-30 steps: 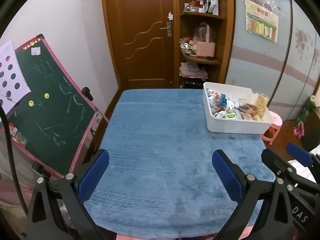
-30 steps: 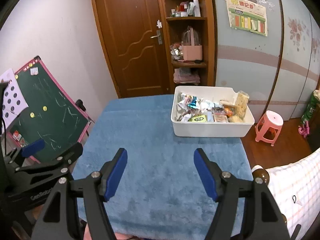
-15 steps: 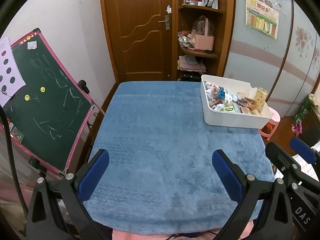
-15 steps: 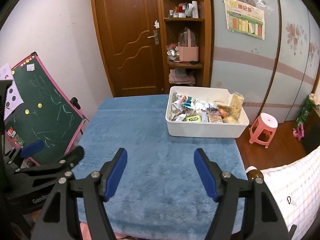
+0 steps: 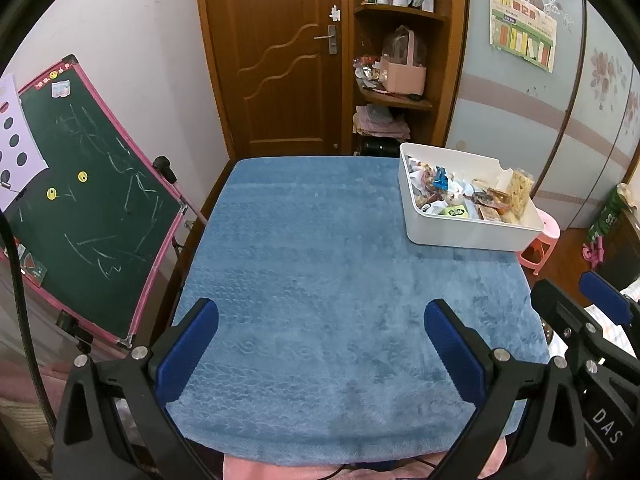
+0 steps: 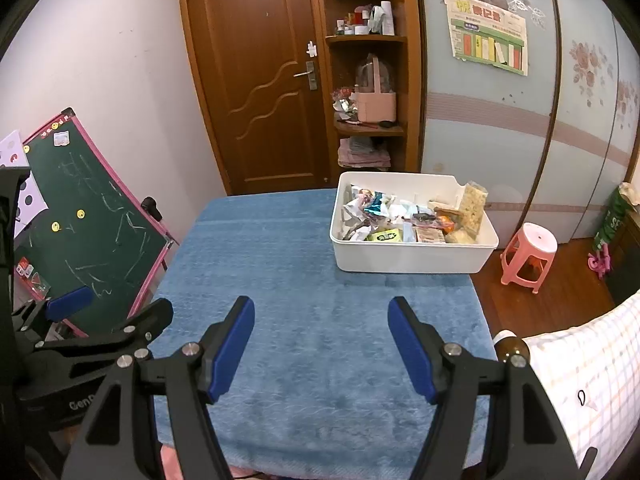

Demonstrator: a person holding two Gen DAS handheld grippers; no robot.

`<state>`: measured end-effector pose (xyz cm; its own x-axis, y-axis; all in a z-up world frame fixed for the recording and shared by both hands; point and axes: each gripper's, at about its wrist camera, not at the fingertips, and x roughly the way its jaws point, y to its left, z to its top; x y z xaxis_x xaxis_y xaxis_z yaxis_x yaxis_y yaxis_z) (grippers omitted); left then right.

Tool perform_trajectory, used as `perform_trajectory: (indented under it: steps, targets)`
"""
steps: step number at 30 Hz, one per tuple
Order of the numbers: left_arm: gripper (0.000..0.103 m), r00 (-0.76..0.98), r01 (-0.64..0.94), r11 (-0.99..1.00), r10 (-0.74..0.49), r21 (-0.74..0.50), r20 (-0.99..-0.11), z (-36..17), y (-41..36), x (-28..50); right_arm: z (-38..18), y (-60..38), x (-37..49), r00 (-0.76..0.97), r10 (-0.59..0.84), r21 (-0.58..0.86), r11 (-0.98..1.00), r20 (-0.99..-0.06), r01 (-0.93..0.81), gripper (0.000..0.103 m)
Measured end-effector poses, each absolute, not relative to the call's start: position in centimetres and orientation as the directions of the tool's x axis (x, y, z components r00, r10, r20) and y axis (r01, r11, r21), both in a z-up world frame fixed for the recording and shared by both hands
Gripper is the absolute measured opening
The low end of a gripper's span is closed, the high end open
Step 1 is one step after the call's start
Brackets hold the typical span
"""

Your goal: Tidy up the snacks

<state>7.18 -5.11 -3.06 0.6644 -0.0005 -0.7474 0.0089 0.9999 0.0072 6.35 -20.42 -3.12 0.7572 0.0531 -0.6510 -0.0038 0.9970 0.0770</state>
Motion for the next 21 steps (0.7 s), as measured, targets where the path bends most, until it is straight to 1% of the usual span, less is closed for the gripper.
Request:
perform_trajectory:
  steps: [21]
  targets:
    - [0.102,0.654,0.009,1.0,-0.002,0.005,-0.756,-3.46,-5.0,7.04,-3.42,-20.18,6.43,0.759,0.04,0.061,0.998,-0.65,0.0,0.07]
